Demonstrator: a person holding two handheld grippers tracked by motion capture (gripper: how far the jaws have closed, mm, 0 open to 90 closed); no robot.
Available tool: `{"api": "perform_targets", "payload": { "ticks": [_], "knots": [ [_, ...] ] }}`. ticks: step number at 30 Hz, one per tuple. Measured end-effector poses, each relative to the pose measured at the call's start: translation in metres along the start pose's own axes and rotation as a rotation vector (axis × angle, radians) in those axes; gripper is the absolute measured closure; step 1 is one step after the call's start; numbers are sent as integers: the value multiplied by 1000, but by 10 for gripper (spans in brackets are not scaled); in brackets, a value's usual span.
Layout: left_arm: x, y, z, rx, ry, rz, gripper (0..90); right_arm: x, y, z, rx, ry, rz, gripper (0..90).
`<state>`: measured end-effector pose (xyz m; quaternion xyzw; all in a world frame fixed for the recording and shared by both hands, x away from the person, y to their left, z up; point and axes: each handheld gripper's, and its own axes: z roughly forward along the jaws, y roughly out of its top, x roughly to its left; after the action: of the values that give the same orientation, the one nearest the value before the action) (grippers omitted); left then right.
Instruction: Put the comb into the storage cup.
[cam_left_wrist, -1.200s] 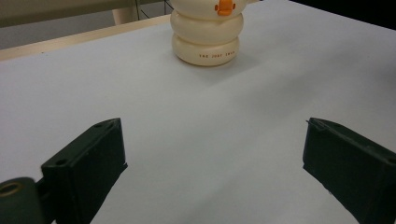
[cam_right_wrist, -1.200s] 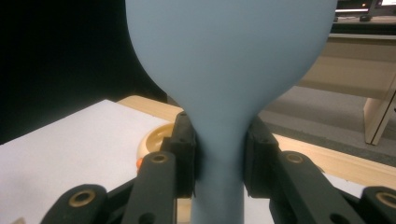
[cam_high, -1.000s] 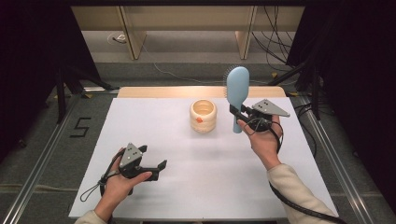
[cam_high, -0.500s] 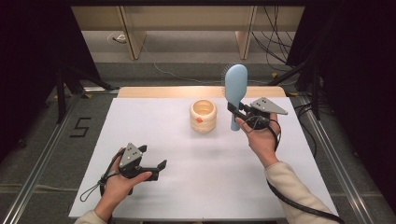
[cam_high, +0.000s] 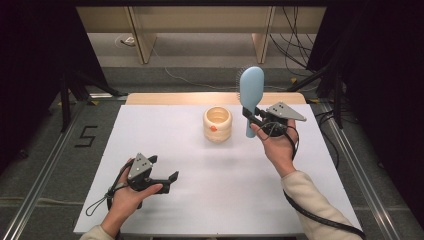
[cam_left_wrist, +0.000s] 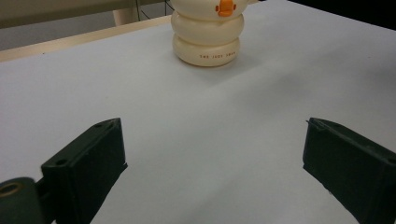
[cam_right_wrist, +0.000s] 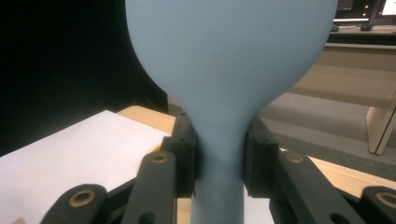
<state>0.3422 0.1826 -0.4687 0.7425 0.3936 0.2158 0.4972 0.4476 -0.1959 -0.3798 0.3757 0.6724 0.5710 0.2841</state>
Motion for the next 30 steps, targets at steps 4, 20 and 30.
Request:
{"api": "perform_targets", "payload": {
  "ticks": [4, 20, 30],
  "knots": [
    [0, 0, 0, 0, 0, -1, 53, 0, 1, 2, -7, -1, 1, 705],
    [0, 0, 0, -1, 1, -1, 53, 3, 2, 12, -7, -3, 6, 705],
    [1, 0, 0, 1, -1, 1, 53, 3, 4, 17, -13, -4, 8, 705]
  ]
}}
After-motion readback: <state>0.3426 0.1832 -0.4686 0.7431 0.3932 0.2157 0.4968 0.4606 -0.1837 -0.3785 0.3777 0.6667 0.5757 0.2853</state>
